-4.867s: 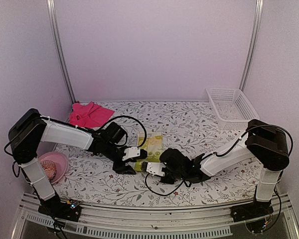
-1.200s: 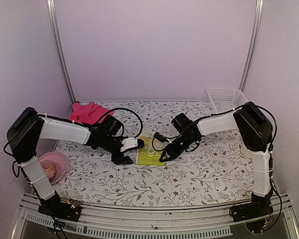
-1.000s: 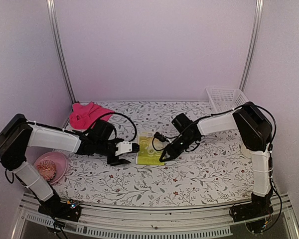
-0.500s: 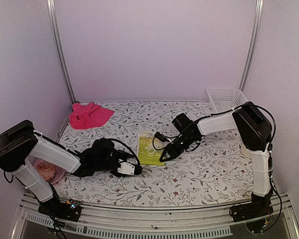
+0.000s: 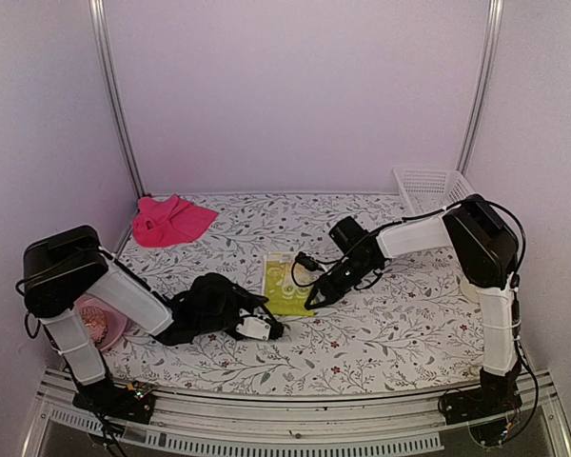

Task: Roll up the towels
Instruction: Roll the towel at the center of the board.

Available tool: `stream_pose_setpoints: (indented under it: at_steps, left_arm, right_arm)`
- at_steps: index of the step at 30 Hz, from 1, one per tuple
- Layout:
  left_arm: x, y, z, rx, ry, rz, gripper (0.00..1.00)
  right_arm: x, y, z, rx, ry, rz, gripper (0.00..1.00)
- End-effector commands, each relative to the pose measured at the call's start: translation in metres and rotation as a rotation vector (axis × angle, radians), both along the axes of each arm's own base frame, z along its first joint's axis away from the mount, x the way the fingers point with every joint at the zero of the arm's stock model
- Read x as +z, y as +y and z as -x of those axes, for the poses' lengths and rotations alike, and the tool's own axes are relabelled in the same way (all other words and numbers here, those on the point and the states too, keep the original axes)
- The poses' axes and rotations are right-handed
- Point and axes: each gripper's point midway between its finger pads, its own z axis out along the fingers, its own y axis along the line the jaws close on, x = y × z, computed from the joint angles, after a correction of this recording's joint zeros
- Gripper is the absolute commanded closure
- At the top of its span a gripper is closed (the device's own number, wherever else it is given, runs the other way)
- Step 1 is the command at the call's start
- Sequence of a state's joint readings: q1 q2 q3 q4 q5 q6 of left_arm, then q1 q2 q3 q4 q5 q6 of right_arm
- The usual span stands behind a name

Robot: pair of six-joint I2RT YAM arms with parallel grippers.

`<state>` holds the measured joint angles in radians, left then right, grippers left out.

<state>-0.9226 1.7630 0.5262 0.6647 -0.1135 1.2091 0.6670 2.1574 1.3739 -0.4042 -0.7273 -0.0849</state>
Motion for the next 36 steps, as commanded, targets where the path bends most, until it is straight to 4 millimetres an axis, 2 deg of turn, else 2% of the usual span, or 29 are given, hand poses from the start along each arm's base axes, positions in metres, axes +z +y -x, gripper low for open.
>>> stream_pose_setpoints:
  at_steps: [1, 3, 5, 12, 15, 19, 21, 24, 28, 31, 34, 36]
  left_arm:
    - [-0.019, 0.004, 0.001, 0.008, -0.024, -0.08, 0.55]
    - [-0.023, 0.005, -0.001, 0.015, -0.034, -0.096, 0.59]
    - [-0.028, 0.006, -0.002, 0.023, -0.044, -0.115, 0.66]
    - [-0.031, 0.007, -0.014, 0.08, -0.085, -0.117, 0.83]
    - [-0.03, 0.006, -0.016, 0.088, -0.087, -0.109, 0.99]
    - [-0.03, 0.006, -0.016, 0.09, -0.086, -0.11, 1.0]
    - [-0.031, 0.006, -0.012, 0.078, -0.07, -0.115, 1.0]
    - [-0.032, 0.005, 0.002, 0.044, 0.038, -0.119, 1.0]
    - [-0.034, 0.006, 0.022, 0.028, 0.231, -0.143, 1.0]
    - [-0.032, 0.005, 0.029, 0.029, 0.309, -0.154, 1.0]
    - [-0.034, 0.005, 0.033, 0.035, 0.38, -0.165, 1.0]
    - [-0.037, 0.006, 0.032, 0.051, 0.417, -0.176, 1.0]
  right_arm:
    - [-0.027, -0.015, 0.001, -0.029, 0.04, 0.09, 0.96]
    - [-0.027, -0.015, 0.001, -0.029, 0.039, 0.09, 0.96]
    - [-0.027, -0.014, 0.001, -0.026, 0.041, 0.088, 0.96]
    - [-0.028, -0.015, 0.002, -0.025, 0.046, 0.089, 0.96]
    - [-0.028, -0.014, 0.002, -0.024, 0.045, 0.087, 0.96]
    - [-0.027, -0.015, 0.001, -0.025, 0.037, 0.089, 0.94]
    - [-0.022, -0.015, -0.003, -0.028, 0.013, 0.09, 0.85]
    - [-0.006, -0.017, -0.009, -0.029, -0.057, 0.089, 0.63]
    - [0.024, -0.021, -0.014, -0.015, -0.185, 0.065, 0.48]
    - [0.042, -0.028, -0.017, -0.011, -0.297, 0.058, 0.39]
    - [0.048, -0.038, -0.011, 0.0, -0.415, 0.078, 0.3]
    - [0.056, -0.038, 0.002, 0.038, -0.508, 0.057, 0.25]
